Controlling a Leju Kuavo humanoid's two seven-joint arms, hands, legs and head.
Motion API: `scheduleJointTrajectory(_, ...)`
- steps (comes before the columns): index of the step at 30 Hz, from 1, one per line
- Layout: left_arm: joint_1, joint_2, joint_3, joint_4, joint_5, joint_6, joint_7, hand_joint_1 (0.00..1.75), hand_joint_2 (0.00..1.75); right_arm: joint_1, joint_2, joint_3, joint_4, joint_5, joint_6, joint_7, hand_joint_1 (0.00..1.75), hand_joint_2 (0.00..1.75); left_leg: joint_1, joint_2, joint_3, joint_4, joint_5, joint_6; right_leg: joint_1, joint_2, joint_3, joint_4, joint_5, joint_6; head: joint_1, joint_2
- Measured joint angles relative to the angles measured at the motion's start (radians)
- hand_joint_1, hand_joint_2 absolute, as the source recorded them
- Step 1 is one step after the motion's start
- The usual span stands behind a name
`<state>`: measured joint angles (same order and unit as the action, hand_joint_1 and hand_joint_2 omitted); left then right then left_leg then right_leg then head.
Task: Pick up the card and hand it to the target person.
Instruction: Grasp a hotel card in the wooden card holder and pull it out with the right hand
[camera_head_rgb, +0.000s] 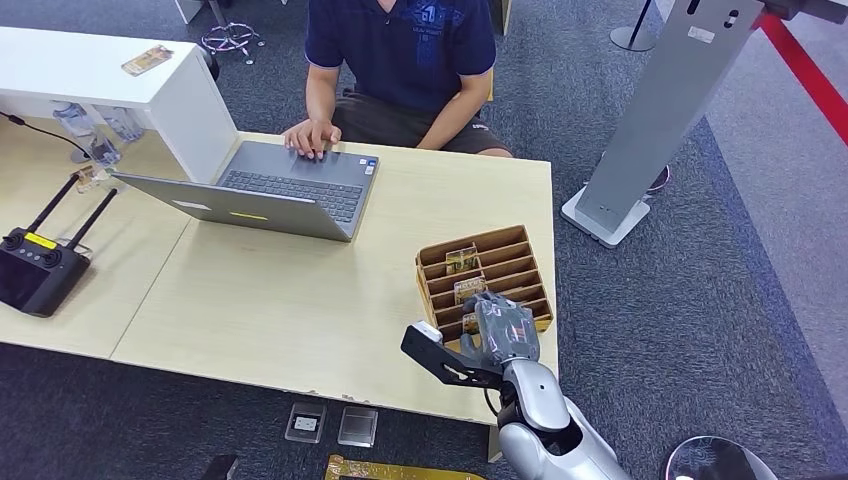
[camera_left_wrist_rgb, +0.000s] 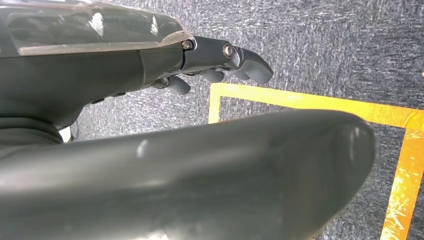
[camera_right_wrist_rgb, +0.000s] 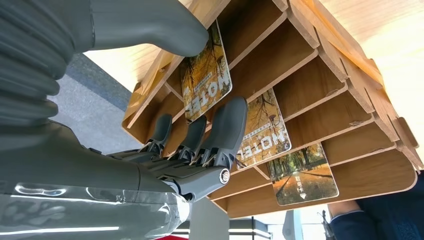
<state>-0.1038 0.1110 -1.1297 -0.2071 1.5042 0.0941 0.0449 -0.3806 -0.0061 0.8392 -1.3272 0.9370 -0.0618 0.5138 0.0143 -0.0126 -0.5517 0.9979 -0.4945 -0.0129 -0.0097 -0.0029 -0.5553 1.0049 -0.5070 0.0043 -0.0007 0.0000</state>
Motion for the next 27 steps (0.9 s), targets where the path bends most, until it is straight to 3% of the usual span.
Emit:
scheduleJointTrajectory(11,0.000,0.000,0.002,0.000,0.000,0.000,0.001,0.00,0.00,0.001,0.000,0.000,0.013,-0.013,-0.002,-0.001,0.83,1.75,0.000,0.000,0.000,0.000,0.000,0.000,0.000,0.000,0.000,0.000,0.000,0.000,0.000,0.000)
scheduleJointTrajectory(18,0.000,0.000,0.008,0.000,0.000,-0.001,0.001,0.00,0.00,0.001,0.000,0.000,0.018,-0.013,-0.006,-0.002,1.00,1.75,0.000,0.000,0.000,0.000,0.000,0.000,0.000,0.000,0.000,0.000,0.000,0.000,0.000,0.000)
scheduleJointTrajectory(23,0.000,0.000,0.009,0.000,0.000,-0.001,0.001,0.00,0.00,0.001,0.000,-0.002,0.020,-0.012,-0.011,-0.002,1.26,1.75,0.000,0.000,0.000,0.000,0.000,0.000,0.000,0.000,0.000,0.000,0.000,0.000,0.000,0.000)
scheduleJointTrajectory(27,0.000,0.000,0.010,0.000,-0.001,-0.002,0.001,0.00,0.00,0.001,0.000,-0.004,0.020,-0.011,-0.014,-0.002,1.32,1.75,0.000,0.000,0.000,0.000,0.000,0.000,0.000,0.000,0.000,0.000,0.000,0.000,0.000,0.000)
